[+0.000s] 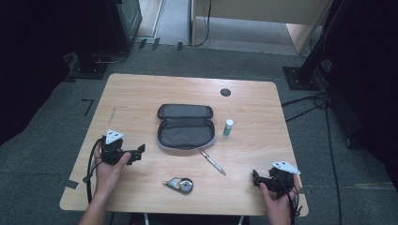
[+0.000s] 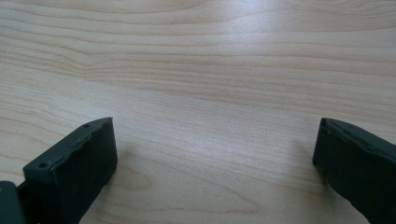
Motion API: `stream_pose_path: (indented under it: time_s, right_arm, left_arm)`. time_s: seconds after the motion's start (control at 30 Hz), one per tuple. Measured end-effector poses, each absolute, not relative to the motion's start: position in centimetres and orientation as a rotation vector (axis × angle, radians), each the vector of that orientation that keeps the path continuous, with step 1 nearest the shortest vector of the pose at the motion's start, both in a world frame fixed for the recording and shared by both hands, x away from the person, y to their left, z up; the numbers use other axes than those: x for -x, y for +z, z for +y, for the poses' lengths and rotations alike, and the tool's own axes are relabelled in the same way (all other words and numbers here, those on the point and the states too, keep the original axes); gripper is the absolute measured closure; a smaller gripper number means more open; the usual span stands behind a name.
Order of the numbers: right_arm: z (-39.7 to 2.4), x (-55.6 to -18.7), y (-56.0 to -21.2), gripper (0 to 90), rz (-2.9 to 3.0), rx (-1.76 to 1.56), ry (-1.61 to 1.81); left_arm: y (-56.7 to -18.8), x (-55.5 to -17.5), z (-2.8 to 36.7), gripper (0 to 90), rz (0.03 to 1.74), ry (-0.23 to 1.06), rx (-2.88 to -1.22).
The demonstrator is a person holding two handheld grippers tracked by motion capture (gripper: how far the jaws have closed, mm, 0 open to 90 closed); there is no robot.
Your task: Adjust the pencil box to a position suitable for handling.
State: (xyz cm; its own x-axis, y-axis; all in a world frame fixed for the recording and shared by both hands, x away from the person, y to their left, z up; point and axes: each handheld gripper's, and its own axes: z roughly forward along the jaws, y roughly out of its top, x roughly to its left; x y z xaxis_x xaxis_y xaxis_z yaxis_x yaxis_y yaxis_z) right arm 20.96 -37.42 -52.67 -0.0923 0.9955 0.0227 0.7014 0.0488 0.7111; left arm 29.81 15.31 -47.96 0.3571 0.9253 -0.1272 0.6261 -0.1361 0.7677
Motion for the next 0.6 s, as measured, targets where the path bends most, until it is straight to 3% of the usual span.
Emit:
stream_pose_path:
  time_s: [0.6]
  right_arm:
    - [-37.4, -21.0, -52.7, 0.0, 1.846, -1.702, 0.795]
  left_arm:
    - [-50.1, -26.5, 18.9, 0.0, 1.423, 0.493, -1.879]
